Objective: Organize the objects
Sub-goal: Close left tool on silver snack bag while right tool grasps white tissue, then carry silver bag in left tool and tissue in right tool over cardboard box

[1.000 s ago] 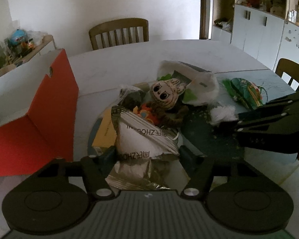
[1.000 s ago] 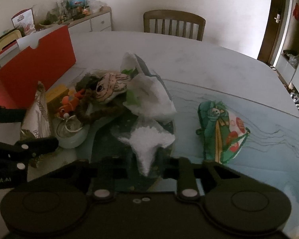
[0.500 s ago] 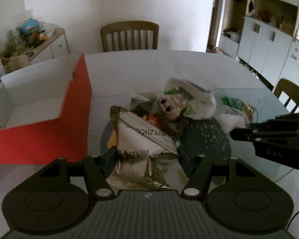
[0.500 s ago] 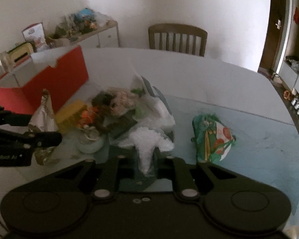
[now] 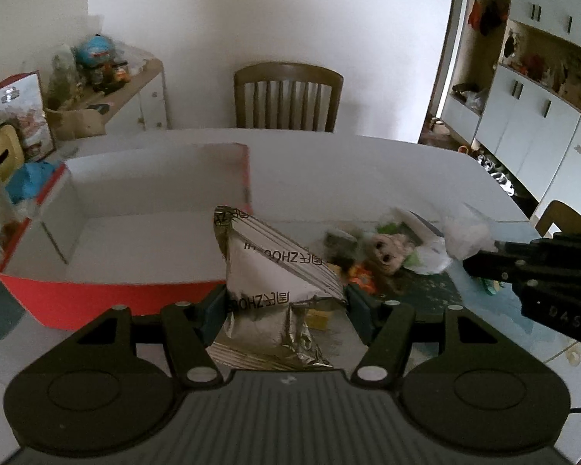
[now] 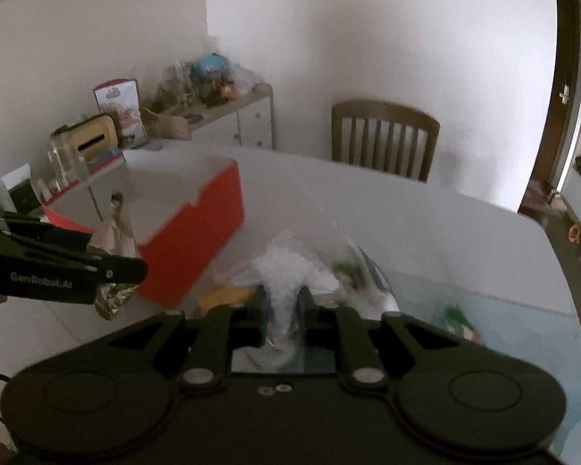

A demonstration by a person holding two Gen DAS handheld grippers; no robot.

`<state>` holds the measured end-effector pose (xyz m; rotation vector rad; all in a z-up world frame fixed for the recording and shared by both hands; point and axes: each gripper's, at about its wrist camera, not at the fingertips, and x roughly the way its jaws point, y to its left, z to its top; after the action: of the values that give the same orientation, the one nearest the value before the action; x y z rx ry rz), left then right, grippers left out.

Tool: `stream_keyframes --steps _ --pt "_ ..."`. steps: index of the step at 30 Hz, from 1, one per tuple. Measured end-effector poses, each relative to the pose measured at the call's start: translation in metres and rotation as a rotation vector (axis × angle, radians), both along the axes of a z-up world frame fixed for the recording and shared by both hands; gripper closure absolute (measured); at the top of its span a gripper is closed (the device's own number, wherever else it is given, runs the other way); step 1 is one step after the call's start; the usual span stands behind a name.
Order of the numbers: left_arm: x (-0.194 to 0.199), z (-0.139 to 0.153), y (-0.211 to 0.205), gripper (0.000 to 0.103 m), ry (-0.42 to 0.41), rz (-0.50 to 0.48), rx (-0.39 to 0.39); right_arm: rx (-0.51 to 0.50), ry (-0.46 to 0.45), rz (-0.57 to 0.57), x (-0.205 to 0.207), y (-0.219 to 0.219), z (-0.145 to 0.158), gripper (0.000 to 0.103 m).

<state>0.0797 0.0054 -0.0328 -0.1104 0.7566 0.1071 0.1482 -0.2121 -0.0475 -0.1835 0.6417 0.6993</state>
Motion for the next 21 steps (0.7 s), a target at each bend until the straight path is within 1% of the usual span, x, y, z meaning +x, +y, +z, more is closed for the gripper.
stream_keyframes --steps 5,11,17,21 --pt "-0.008 0.016 0.042 0.038 -0.014 0.011 -0.019 0.014 -0.020 0.011 -0.012 0.037 0.015 0.090" --pt "-0.008 0.030 0.091 0.038 -0.032 0.024 0.014 0.028 -0.044 0.033 -0.020 0.086 0.028 0.090" --pt "0.002 0.035 0.139 0.038 -0.029 0.043 0.034 0.018 -0.073 0.059 -0.023 0.136 0.034 0.089" --pt "0.016 0.032 0.165 0.038 -0.008 0.054 0.039 -0.001 -0.079 0.082 -0.020 0.166 0.031 0.089"
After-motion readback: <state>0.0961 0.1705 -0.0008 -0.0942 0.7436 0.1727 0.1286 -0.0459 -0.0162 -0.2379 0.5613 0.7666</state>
